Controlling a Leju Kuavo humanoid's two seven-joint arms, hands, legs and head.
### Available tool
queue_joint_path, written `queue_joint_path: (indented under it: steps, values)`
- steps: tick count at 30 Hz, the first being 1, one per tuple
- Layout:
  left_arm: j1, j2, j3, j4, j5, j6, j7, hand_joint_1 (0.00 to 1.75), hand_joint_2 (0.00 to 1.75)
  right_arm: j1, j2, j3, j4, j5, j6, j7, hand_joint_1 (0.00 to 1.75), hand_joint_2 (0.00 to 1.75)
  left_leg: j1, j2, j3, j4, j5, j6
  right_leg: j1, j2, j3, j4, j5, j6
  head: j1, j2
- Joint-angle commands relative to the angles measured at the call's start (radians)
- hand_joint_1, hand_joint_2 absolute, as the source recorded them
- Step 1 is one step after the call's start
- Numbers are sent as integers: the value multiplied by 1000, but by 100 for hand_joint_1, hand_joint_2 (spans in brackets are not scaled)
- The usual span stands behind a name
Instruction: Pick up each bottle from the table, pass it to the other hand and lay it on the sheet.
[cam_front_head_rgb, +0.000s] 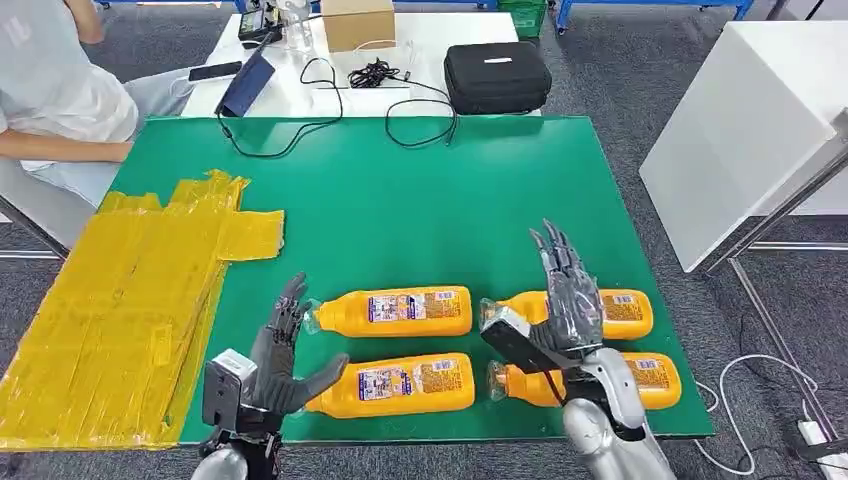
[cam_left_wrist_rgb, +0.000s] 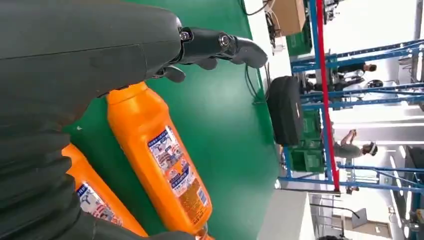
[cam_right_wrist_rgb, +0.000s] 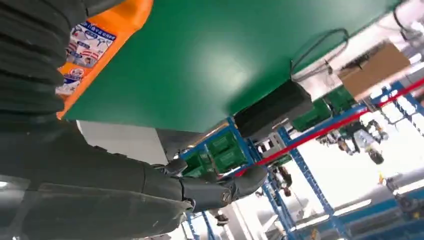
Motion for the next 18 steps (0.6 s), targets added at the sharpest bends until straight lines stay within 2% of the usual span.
queue_joint_path:
  steps: [1,5,8,14,18]
  values:
    - [-87,29,150,-12,44,-1,-8,0,175,-176,-12,123,228,24,61,-16,0,175,1,4,3,0,-1,-1,1,3,2,-1,0,-1,0,0]
    - [-146,79,247,-58,33,-9,-15,0,175,-235,-10,144,262,35,68,-12,0,175,2,5,4,0,-1,-3,2,4,2,0,1,-3,0,0]
    - [-186,77,292,-79,12,-22,-1,0,175,-275,-9,150,312,34,88,-9,0,175,1,3,0,1,2,-2,1,2,0,1,1,-1,0,0]
    - [-198,60,281,-41,8,-26,6,0,175,-309,44,199,380,23,109,-44,0,175,1,2,3,-1,3,-3,1,2,2,0,1,-1,0,0]
    - [-197,60,281,-39,8,-27,6,0,175,-311,42,198,381,23,109,-44,0,175,1,1,3,0,3,-3,1,1,2,1,0,-1,0,0]
